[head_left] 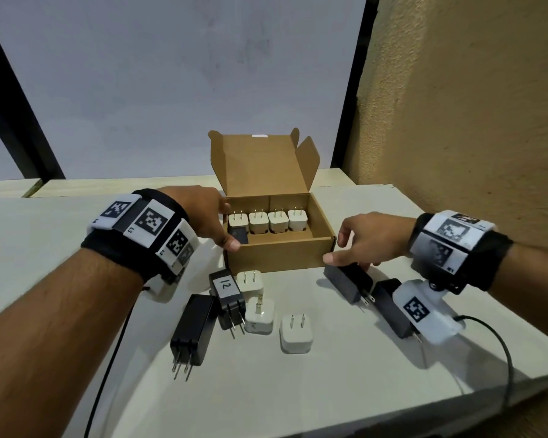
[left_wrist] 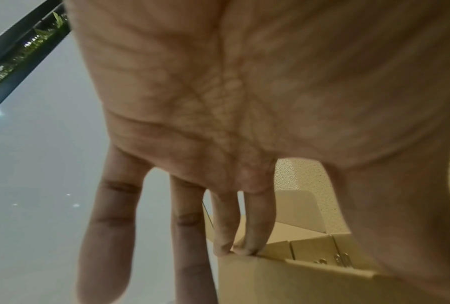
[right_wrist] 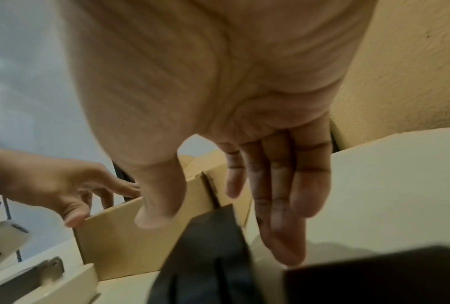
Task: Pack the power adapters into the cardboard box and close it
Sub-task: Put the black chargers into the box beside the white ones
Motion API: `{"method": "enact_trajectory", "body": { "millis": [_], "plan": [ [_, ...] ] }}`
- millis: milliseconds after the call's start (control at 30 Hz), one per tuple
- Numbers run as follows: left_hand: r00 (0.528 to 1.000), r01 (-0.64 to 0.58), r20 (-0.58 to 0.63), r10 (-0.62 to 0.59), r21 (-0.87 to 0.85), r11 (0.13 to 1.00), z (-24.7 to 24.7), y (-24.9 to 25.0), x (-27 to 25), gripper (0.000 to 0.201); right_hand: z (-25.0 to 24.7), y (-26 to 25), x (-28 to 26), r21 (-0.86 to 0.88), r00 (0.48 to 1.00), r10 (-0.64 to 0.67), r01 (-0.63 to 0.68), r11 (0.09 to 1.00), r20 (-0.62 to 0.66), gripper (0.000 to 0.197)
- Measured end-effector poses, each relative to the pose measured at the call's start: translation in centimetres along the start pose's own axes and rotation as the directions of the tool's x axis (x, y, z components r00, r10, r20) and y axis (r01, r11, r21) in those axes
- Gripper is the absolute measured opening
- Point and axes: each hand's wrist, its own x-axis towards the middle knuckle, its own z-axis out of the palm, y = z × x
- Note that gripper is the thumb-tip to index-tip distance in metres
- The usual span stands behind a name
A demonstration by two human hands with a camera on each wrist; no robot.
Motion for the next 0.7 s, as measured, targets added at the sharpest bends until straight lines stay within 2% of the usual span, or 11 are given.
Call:
{"method": "enact_trajectory", "body": {
  "millis": [67, 333, 500, 600, 700],
  "plan": [
    [1.0, 0.004, 0.003, -0.004, 0.002, 1.0, 0.0, 0.1, 0.0, 0.095, 0.2, -0.7, 0.0, -0.038, 1.0, 0.01, -0.011, 0.999, -0.019, 0.06],
    [1.0, -0.002, 0.003, 0.002, 0.014, 1.0, -0.1, 0.2, -0.2, 0.094, -0.3, -1.5, 0.0, -0.098, 0.999, 0.043, -0.045, 0.994, -0.027, 0.047],
    [1.0, -0.006, -0.003, 0.006, -0.003, 1.0, 0.0, -0.1, -0.4, 0.094, -2.8, -1.1, -0.8, 0.109, 0.996, 0.015, -0.006, 0.994, -0.083, 0.028],
    [1.0, -0.006, -0.003, 0.006, -0.002, 1.0, -0.1, 0.0, -0.6, 0.093, -5.0, -0.8, -1.4, 0.316, 0.987, -0.016, 0.067, 0.946, -0.16, 0.019],
    [1.0, -0.002, -0.007, 0.002, 0.019, 1.0, -0.1, 0.2, -0.5, 0.092, -6.0, -1.0, -1.7, 0.42, 0.974, -0.042, 0.135, 0.897, -0.223, 0.015]
  ]
}}
